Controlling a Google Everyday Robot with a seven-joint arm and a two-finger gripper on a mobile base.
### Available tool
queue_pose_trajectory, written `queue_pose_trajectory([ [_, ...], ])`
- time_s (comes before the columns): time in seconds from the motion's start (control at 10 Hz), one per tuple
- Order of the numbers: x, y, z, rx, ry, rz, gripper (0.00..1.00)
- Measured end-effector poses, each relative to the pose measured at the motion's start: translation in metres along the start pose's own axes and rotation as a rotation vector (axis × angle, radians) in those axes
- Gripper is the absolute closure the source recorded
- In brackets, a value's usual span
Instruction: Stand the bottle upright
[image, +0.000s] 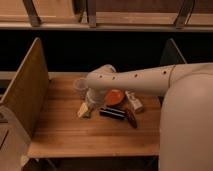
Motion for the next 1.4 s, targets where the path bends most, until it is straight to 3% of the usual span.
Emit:
queue_pose_trajectory([
  [0.2,-0.007,-0.004,-0.01,0.041,-0.038,-0.036,0.2],
  [0.5,-0.019,-0.056,-0.064,0.222,-0.146,-0.111,0.2],
  [0.6,-0.018,-0.071,-0.079,0.261,-0.169,-0.117,0.2],
  [1.1,-0.02,-0.079,-0.082,0.285,-0.169,-0.117,0.2],
  [1.2,-0.022,-0.1,-0.087,0.322,-0.161,-0.092,0.2],
  [1.4,-0.029,-0.168,-0.104,0.418,-0.151,-0.025,0.2],
])
